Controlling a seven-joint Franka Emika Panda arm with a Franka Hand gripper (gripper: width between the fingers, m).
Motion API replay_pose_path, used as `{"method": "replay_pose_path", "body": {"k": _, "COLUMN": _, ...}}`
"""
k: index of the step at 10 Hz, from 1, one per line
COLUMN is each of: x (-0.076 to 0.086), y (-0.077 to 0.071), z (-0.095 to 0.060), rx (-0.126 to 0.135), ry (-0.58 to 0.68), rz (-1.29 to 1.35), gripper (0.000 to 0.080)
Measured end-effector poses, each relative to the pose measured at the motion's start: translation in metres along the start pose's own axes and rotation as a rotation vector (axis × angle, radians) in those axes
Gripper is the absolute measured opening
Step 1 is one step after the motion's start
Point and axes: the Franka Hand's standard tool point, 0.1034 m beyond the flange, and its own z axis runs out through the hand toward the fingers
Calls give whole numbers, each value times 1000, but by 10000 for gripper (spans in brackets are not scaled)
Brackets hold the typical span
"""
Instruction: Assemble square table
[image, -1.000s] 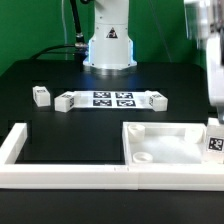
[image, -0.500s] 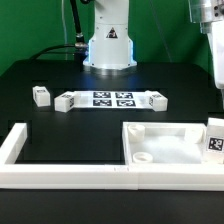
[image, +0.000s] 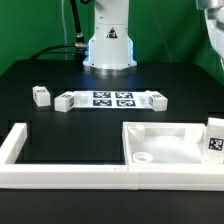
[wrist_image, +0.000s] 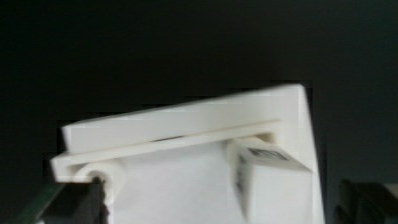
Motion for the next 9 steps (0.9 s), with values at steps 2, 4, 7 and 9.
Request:
{"method": "replay_pose_path", "body": {"k": 2, "x": 2, "y": 12, "z": 7, "rx": -30, "ry": 3, "rz": -93, "gripper": 649}}
{"method": "replay_pose_path", "body": {"k": 4, "x": 2, "y": 11, "z": 7, "rx": -27, "ry": 1, "rz": -278, "gripper": 649}}
{"method": "replay_pose_path", "body": {"k": 7, "x": 1, "y": 24, "z": 15, "rx": -28, "ry": 4, "rz": -538, "gripper": 649}}
{"method": "replay_pose_path", "body": {"k": 9, "x": 12, "y": 75, "z": 26, "rx": -75, "ry": -5, "rz": -764, "gripper": 649}}
